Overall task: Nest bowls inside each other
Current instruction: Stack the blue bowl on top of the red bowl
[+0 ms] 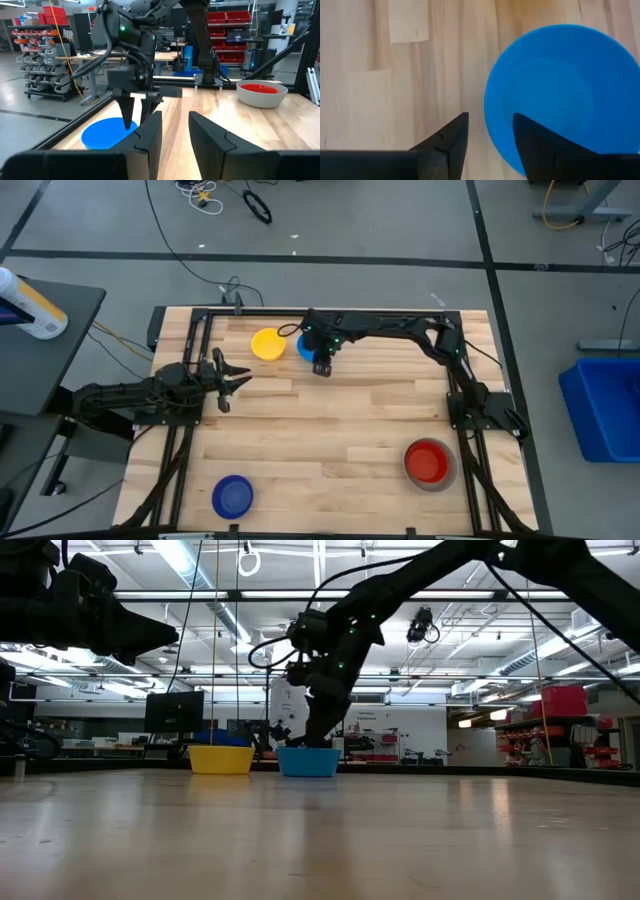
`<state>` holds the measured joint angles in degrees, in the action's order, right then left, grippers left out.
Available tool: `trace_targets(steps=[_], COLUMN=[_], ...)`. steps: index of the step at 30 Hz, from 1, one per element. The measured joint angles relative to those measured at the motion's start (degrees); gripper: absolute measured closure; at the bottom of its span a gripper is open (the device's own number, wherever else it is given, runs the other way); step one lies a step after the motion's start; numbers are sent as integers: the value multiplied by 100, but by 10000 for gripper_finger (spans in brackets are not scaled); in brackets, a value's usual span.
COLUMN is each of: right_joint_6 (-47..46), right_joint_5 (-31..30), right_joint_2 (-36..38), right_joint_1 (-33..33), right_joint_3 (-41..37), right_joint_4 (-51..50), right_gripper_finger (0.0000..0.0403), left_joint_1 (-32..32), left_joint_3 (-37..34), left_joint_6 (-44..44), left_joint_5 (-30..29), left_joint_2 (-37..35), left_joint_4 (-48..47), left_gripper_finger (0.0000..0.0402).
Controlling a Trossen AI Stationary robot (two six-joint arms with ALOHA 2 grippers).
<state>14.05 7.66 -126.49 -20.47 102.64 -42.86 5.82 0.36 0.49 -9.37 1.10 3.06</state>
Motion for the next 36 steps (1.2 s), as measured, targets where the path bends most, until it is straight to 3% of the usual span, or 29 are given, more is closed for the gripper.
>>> trace_targets(steps=[7, 10, 16, 23, 29, 36], right_joint_6=[34, 22, -61, -643, -1479, -3219], right_joint_5=[-36, -397, -754, -1827, -2536, -2678], right_joint_2=[-252, -296, -295, -169, 422, 1198], right_joint_1=[33, 176, 439, 987, 1776, 2793], right_joint_3=[15, 15, 18, 19, 6, 12], right_joint_4=[-106, -1, -13, -1031, -2079, -3248], right_gripper_finger=[251, 268, 387, 398, 400, 401], left_joint_1=[1, 0, 1, 0, 0, 0], left_joint_3=[0, 0, 0, 0, 0, 0], left_joint_6=[-4, -4, -20, -26, -26, -79], left_joint_5=[0, 0, 0, -2, -4, -4], left_joint_2=[1, 0, 1, 0, 0, 0], left_joint_4=[-15, -19, -23, -28, -30, -21], left_gripper_finger=[297, 297, 296, 296, 296, 296])
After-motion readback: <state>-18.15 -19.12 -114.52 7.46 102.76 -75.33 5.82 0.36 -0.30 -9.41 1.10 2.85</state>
